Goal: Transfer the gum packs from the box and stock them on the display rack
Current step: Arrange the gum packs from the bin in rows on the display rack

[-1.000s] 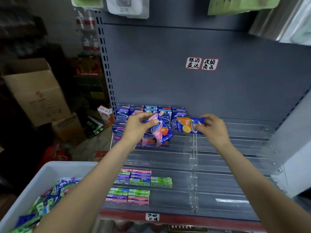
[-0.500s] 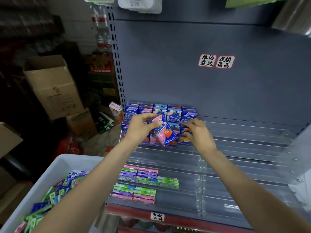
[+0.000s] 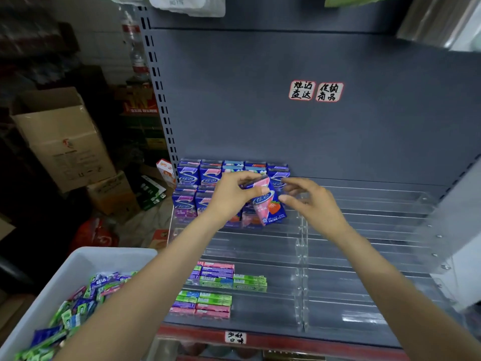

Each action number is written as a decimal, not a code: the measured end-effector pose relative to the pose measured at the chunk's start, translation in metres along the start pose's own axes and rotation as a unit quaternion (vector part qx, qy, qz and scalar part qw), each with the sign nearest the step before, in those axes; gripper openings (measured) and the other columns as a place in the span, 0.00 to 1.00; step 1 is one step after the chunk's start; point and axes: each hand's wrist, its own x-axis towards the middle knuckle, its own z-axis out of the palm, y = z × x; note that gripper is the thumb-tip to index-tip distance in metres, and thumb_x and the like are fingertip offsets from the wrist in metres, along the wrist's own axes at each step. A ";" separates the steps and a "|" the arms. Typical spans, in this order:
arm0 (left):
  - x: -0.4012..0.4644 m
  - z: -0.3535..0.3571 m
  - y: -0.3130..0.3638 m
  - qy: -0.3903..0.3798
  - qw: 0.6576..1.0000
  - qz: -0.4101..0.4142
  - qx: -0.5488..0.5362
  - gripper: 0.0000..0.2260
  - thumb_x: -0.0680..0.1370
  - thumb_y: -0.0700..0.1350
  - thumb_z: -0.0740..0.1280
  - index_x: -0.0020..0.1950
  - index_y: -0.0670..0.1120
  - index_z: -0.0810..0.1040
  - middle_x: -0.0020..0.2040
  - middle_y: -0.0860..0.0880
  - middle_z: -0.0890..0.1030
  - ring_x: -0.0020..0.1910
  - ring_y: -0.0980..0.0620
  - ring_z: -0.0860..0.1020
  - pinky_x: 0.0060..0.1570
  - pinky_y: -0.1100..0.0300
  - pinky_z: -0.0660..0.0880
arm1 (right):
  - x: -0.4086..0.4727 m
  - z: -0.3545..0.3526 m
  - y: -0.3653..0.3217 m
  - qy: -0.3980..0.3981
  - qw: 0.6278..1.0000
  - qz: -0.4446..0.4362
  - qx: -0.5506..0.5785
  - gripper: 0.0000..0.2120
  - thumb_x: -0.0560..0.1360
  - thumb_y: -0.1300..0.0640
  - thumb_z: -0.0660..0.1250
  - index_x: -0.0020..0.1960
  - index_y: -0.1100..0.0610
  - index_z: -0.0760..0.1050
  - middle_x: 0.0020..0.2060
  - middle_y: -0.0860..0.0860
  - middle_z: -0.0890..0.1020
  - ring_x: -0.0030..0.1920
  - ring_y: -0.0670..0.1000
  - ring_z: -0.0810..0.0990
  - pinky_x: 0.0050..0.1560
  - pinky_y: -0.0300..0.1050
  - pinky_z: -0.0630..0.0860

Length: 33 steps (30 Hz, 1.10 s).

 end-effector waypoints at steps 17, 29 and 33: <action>-0.002 -0.010 -0.044 -0.100 0.844 0.097 0.517 0.24 0.80 0.49 0.62 0.75 0.52 0.61 0.75 0.52 0.62 0.73 0.50 0.61 0.70 0.52 0.59 | -0.003 0.033 0.036 0.066 0.994 0.081 -0.026 0.15 0.69 0.64 0.74 0.55 0.62 0.76 0.48 0.54 0.76 0.45 0.49 0.77 0.43 0.22 0.67; 0.003 -0.003 -0.047 -0.041 0.856 0.107 0.504 0.20 0.80 0.48 0.62 0.72 0.51 0.66 0.71 0.51 0.68 0.70 0.50 0.64 0.66 0.52 0.64 | -0.009 0.051 0.041 0.076 0.985 0.127 -0.087 0.14 0.71 0.63 0.72 0.53 0.60 0.70 0.51 0.56 0.80 0.46 0.52 0.81 0.48 0.48 0.80; 0.001 -0.002 -0.049 -0.030 0.863 0.123 0.490 0.19 0.80 0.48 0.63 0.71 0.50 0.68 0.69 0.51 0.70 0.68 0.50 0.65 0.65 0.54 0.65 | -0.014 0.049 0.034 0.086 0.979 0.110 -0.147 0.22 0.72 0.59 0.72 0.62 0.59 0.68 0.60 0.55 0.72 0.58 0.51 0.74 0.54 0.44 0.74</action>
